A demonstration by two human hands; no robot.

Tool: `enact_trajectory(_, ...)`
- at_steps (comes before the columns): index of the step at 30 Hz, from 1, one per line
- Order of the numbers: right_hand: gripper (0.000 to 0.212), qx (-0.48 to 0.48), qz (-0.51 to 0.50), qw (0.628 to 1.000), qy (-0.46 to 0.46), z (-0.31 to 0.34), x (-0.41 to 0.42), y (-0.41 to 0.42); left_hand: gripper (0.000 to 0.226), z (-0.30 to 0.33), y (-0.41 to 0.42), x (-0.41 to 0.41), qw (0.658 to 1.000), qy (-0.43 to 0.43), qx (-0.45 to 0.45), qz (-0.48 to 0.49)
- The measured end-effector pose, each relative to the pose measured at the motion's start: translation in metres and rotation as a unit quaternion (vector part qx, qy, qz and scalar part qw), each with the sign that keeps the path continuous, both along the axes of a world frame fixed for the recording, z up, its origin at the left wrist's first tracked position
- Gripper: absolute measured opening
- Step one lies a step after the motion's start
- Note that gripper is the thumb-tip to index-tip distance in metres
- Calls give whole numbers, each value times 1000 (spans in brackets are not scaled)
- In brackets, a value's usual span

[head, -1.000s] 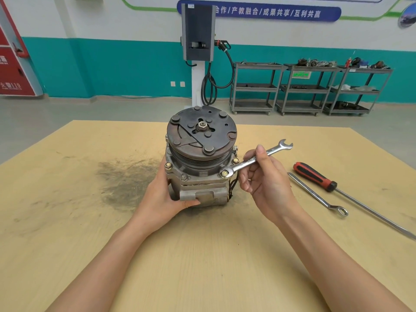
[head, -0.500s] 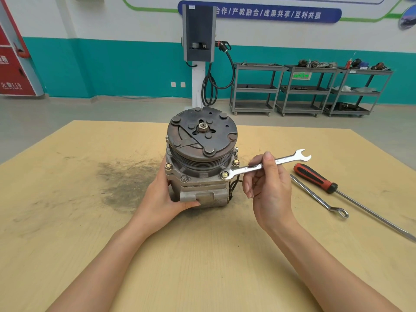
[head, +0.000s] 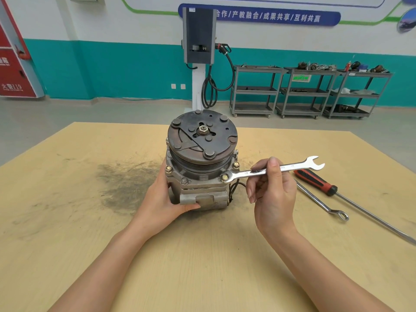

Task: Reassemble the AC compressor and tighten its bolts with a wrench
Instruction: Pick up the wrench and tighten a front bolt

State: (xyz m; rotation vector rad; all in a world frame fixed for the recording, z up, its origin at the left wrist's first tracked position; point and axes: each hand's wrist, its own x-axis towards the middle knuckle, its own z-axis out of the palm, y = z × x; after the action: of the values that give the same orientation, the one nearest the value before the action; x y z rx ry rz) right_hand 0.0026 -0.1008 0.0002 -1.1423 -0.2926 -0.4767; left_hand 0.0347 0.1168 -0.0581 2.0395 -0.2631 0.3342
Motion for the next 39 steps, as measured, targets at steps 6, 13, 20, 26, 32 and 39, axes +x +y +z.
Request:
enact_trajectory(6, 39, 17, 20, 999, 20, 2, 0, -1, 115, 6, -3, -4, 1000, 0, -13, -8)
enact_trajectory(13, 37, 30, 36, 998, 47, 3, 2, -1, 116, 6, -1, -3, 1000, 1, -10, -12)
enact_trajectory(20, 39, 32, 13, 999, 29, 0, -2, 1, 118, 8, -2, -5, 1000, 1, -11, -9)
enact_trajectory(26, 41, 36, 62, 996, 51, 2, 4, -2, 116, 9, -3, -6, 1000, 3, -6, -5)
enact_trajectory(32, 41, 32, 160, 983, 80, 4, 13, -11, 104, 4, -1, -3, 1000, 11, 11, 9)
enact_trajectory(39, 42, 14, 160, 984, 75, 3, 14, -11, 116, 7, -3, -5, 1000, 13, -2, 1)
